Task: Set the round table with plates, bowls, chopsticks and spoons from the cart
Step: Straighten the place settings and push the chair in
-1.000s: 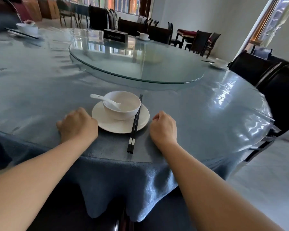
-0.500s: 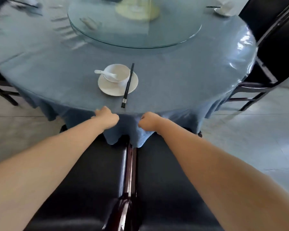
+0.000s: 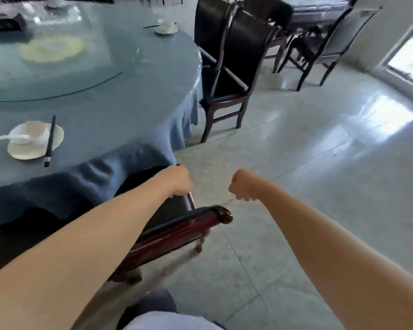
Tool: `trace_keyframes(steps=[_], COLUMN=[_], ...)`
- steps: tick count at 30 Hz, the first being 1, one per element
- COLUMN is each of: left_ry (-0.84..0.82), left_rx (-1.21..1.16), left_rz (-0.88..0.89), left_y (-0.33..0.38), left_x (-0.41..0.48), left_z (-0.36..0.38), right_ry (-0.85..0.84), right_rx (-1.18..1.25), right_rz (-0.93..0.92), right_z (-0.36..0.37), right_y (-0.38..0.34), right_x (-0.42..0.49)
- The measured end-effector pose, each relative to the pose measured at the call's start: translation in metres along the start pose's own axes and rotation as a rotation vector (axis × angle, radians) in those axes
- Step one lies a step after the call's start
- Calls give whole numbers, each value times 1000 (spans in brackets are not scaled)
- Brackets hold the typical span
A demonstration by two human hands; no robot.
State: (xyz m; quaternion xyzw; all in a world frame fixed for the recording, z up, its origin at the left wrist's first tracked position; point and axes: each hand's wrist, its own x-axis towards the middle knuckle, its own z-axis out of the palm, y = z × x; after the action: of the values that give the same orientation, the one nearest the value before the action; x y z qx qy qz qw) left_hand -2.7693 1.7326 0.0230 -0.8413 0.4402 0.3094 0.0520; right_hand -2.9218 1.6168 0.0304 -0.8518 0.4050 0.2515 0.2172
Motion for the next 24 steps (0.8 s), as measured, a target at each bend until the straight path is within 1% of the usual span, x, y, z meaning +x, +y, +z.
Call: trace_keyframes(steps=[2, 5, 9, 11, 13, 15, 19, 22, 24], left_ry=[5, -10, -78, -127, -150, -151, -114, -50, -8], left_rx=[64, 95, 223, 283, 291, 260, 165, 64, 21], left_rz=[106, 206, 216, 198, 175, 165, 123, -1, -98], left_y=[60, 130, 196, 219, 238, 252, 257, 233, 207], left_x=[12, 36, 87, 122, 164, 205, 263, 267, 256], left_z=[-3, -7, -13, -20, -29, -42, -71, -90, -99], right_ry=[15, 74, 89, 58, 22, -24, -94, -90, -132], right_rx=[36, 149, 206, 178, 169, 171, 77, -30, -122], right_rz=[89, 134, 187, 226, 250, 262, 271, 214, 131], right_z=[-16, -34, -51, -60, -75, -99, -158, -195, -208], right_y=[52, 108, 169, 195, 220, 242, 268, 250, 221], right_x=[-11, -13, 16, 40, 70, 102, 163, 201, 221])
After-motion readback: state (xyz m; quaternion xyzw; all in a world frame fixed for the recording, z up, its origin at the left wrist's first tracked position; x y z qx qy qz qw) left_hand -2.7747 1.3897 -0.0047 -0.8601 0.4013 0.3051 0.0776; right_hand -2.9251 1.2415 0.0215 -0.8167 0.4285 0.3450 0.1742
